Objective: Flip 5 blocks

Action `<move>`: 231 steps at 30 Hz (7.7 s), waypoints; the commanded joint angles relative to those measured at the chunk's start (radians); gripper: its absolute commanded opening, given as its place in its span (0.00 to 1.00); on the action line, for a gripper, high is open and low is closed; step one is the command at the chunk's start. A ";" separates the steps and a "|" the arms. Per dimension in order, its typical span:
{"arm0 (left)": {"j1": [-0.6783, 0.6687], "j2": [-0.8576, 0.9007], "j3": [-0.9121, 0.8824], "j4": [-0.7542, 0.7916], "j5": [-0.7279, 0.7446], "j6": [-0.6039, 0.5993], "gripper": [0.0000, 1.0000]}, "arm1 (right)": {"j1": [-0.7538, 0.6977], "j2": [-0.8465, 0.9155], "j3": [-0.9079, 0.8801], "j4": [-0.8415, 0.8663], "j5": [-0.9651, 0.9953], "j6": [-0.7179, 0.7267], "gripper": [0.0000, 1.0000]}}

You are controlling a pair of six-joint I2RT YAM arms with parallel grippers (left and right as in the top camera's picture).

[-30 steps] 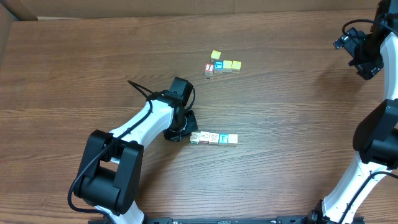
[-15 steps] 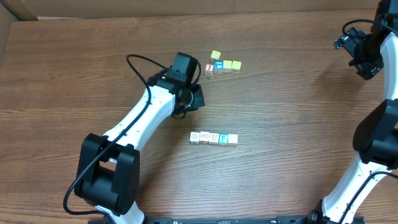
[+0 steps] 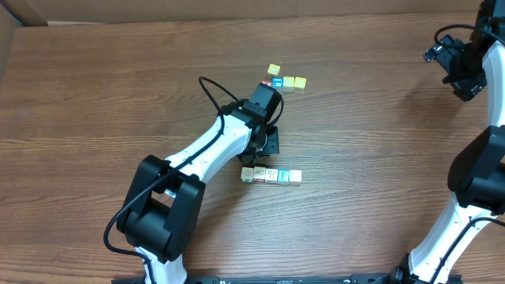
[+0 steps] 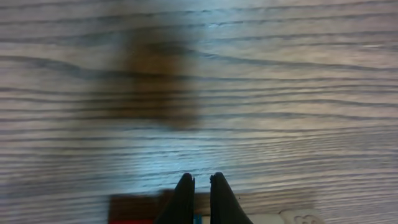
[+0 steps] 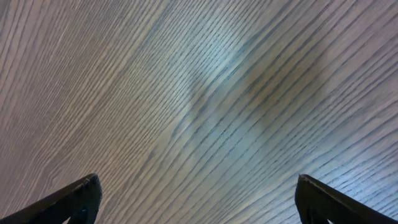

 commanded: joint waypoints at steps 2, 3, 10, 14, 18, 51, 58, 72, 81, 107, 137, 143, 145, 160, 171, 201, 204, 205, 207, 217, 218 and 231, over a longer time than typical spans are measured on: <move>0.003 0.004 0.000 -0.039 -0.019 0.012 0.04 | -0.003 -0.027 0.011 0.001 0.002 -0.006 1.00; 0.003 0.004 0.000 -0.047 -0.014 0.012 0.04 | -0.003 -0.027 0.011 0.001 0.002 -0.006 1.00; 0.003 0.004 0.000 -0.077 0.039 0.013 0.04 | -0.003 -0.027 0.011 0.001 0.002 -0.006 1.00; 0.003 0.004 0.000 -0.102 0.052 0.012 0.04 | -0.003 -0.027 0.011 0.001 0.002 -0.006 1.00; 0.003 0.004 0.000 -0.119 0.052 0.012 0.04 | -0.003 -0.027 0.011 0.001 0.002 -0.006 1.00; 0.007 -0.013 0.020 -0.164 0.057 0.013 0.04 | -0.003 -0.027 0.011 0.001 0.002 -0.006 1.00; 0.027 -0.021 0.152 -0.218 0.051 0.013 0.04 | -0.003 -0.027 0.011 0.001 0.002 -0.006 1.00; 0.102 -0.021 0.323 -0.317 -0.031 0.028 0.04 | -0.003 -0.027 0.011 0.001 0.002 -0.006 1.00; 0.156 -0.021 0.323 -0.355 -0.086 0.028 0.04 | -0.003 -0.027 0.011 0.001 0.002 -0.006 1.00; 0.223 -0.021 0.323 -0.485 -0.193 0.008 0.04 | -0.003 -0.027 0.011 0.001 0.002 -0.006 1.00; 0.218 -0.021 0.351 -0.574 -0.126 0.072 0.04 | -0.003 -0.027 0.011 0.001 0.002 -0.006 1.00; 0.225 -0.020 0.350 -0.600 -0.152 0.126 0.04 | -0.003 -0.027 0.011 0.001 0.002 -0.006 1.00; 0.225 -0.020 0.350 -0.613 -0.149 0.126 0.04 | -0.003 -0.027 0.011 0.001 0.002 -0.006 1.00; 0.250 -0.085 0.351 -0.665 -0.024 0.231 0.04 | -0.003 -0.027 0.011 0.015 -0.119 0.008 1.00; 0.254 -0.277 0.351 -0.727 -0.045 0.220 0.04 | 0.000 -0.142 0.014 -0.155 -0.241 -0.112 0.04; 0.253 -0.235 0.149 -0.537 -0.048 0.111 0.04 | 0.537 -0.366 -0.468 -0.233 -0.191 -0.188 0.04; 0.253 -0.234 0.099 -0.492 -0.046 0.099 0.04 | 0.557 -0.373 -0.582 -0.124 -0.196 -0.160 0.04; 0.253 -0.234 0.080 -0.474 -0.046 0.097 0.04 | 0.562 -0.377 -0.617 -0.085 -0.188 -0.150 0.04; 0.253 -0.234 0.049 -0.441 -0.045 0.097 0.04 | 0.569 -0.396 -0.693 -0.006 -0.167 -0.113 0.04; 0.253 -0.225 0.019 -0.408 -0.062 0.095 0.04 | 0.603 -0.591 -1.002 0.281 -0.038 -0.072 0.04; 0.253 -0.220 0.019 -0.406 -0.064 0.095 0.04 | 0.600 -0.592 -1.002 0.282 -0.039 -0.073 0.04; 0.248 -0.078 0.019 -0.377 0.055 0.147 0.04 | 0.653 -0.592 -1.037 0.304 -0.123 -0.010 0.04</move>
